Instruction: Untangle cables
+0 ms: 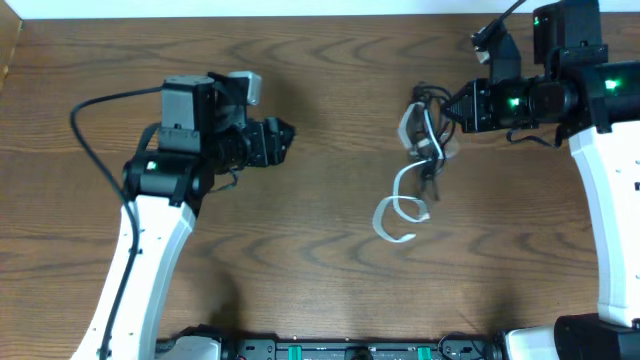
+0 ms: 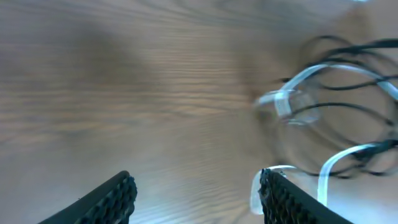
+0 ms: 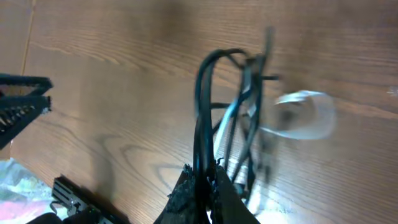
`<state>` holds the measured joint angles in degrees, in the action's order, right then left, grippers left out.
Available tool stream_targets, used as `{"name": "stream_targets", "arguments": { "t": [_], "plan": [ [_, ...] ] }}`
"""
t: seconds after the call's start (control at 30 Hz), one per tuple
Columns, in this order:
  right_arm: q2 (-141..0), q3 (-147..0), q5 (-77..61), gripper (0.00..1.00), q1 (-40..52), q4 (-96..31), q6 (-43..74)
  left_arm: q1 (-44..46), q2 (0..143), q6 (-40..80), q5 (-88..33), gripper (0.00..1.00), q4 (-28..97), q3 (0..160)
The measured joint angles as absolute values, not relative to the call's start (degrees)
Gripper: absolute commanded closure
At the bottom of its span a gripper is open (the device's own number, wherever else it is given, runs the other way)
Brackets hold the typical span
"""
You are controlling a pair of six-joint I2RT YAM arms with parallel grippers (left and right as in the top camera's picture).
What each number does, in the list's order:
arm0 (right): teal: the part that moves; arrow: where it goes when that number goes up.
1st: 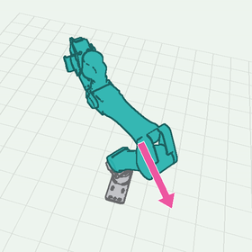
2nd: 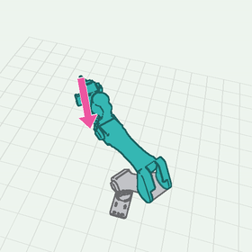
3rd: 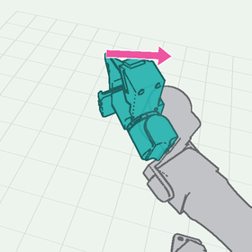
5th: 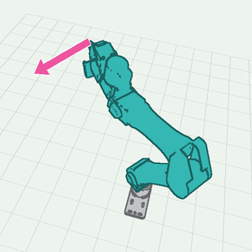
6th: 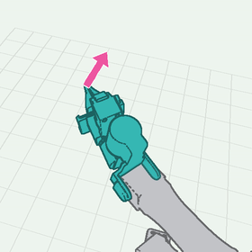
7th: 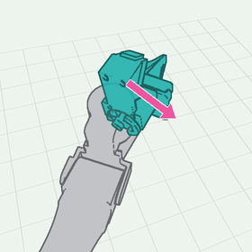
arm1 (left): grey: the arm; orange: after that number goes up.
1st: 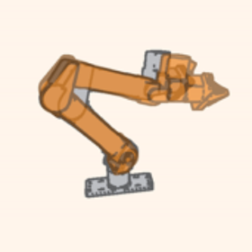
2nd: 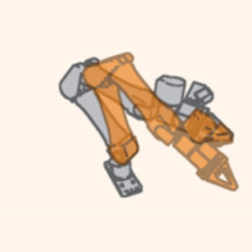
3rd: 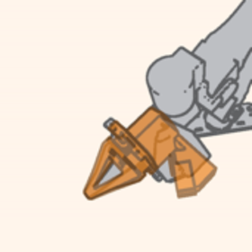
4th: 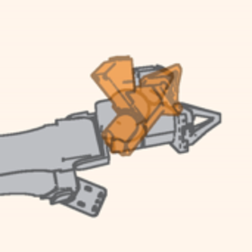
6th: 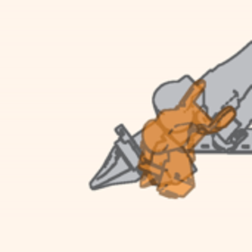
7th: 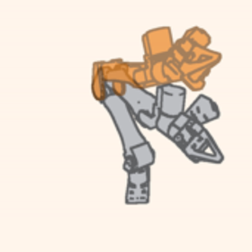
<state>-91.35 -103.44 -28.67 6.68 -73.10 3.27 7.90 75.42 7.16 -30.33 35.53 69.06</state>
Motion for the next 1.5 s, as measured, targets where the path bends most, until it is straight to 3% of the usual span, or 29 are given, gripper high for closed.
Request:
{"name": "stream_targets", "arguments": {
  "t": [0.33, 0.43, 0.83, 1.2, 1.5],
  "plan": [
    [-92.4, -103.4, -28.6, 0.99, 7.0, -73.0, 5.1, 9.9, 79.0, 15.9, -44.8, 0.35, 19.0, 69.1],
    [-93.2, -103.4, -28.6, 0.99, 7.0, -72.9, 5.5, 13.4, 79.0, 21.4, -43.0, 0.4, 17.6, 69.1],
    [-93.4, -103.4, -28.6, 0.99, 7.0, -72.3, 5.7, 28.2, 87.7, 35.9, -37.0, 0.45, 6.3, 69.1],
    [-93.4, -103.4, -28.6, 0.99, 7.0, -72.4, 5.8, 34.0, 91.0, 41.2, -30.4, 0.46, 0.6, 69.1],
    [-93.4, -103.4, -28.2, 0.99, 7.0, -72.7, 5.8, 35.7, 95.3, 47.0, -27.9, 0.59, -6.4, 69.1]
  ]
}}
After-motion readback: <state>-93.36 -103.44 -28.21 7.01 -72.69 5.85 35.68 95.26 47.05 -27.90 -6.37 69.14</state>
